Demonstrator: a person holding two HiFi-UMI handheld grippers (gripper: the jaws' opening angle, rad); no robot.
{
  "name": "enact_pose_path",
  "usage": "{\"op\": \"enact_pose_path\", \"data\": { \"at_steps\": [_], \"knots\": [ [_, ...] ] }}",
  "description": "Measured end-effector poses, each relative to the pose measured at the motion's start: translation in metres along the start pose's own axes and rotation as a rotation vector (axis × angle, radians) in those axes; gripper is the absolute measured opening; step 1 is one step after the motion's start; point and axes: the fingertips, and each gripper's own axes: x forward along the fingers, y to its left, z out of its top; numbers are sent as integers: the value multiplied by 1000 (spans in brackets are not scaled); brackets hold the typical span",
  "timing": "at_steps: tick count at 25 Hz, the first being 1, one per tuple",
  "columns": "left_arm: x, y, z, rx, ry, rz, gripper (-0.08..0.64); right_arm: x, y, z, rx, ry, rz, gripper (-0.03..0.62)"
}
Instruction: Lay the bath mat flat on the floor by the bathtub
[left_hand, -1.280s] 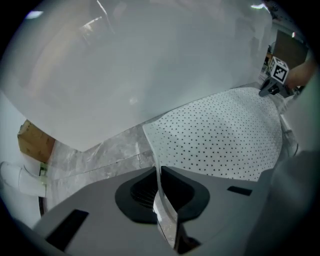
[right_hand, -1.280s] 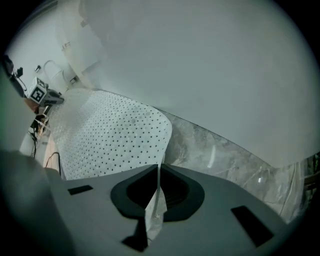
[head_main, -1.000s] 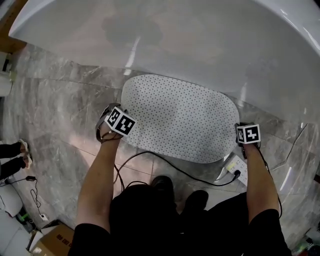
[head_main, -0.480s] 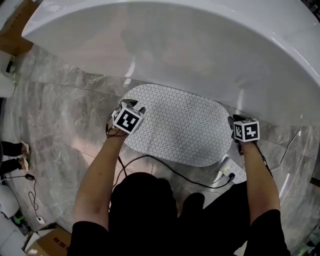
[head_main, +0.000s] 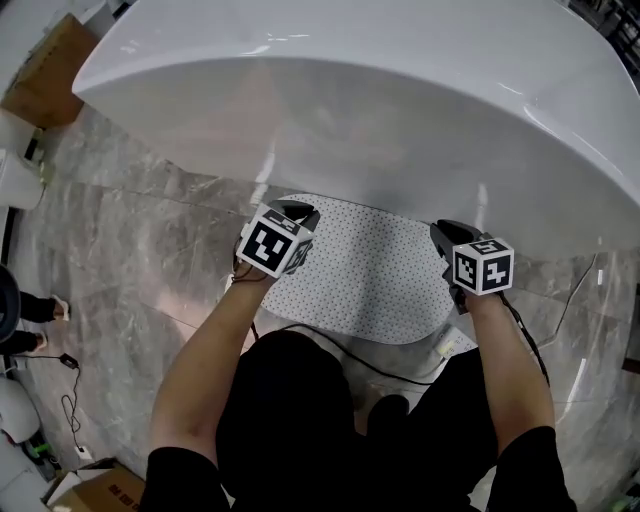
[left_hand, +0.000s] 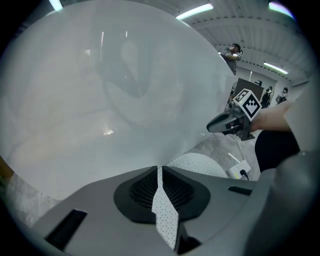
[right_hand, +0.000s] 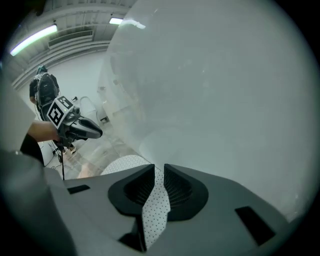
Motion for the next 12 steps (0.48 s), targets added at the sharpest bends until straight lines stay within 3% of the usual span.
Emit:
{"op": "enact_pose_path", "data": {
  "at_steps": [4,7,9,12],
  "knots": [
    [-32,-4,36,27,-179,63,20,-14,12,16,-14,-86,14,36],
    [-48,-10,55,-35,-316,67,11,-25,11,23,-45,-153,-5,25],
    [-48,-15,58,-63,-351,57,9,-26,13,25,-74,-182,-11,20],
    [-38,-25,47,-41,-340,40,9,-22,29,23,-195,-178,6,17]
  ]
}}
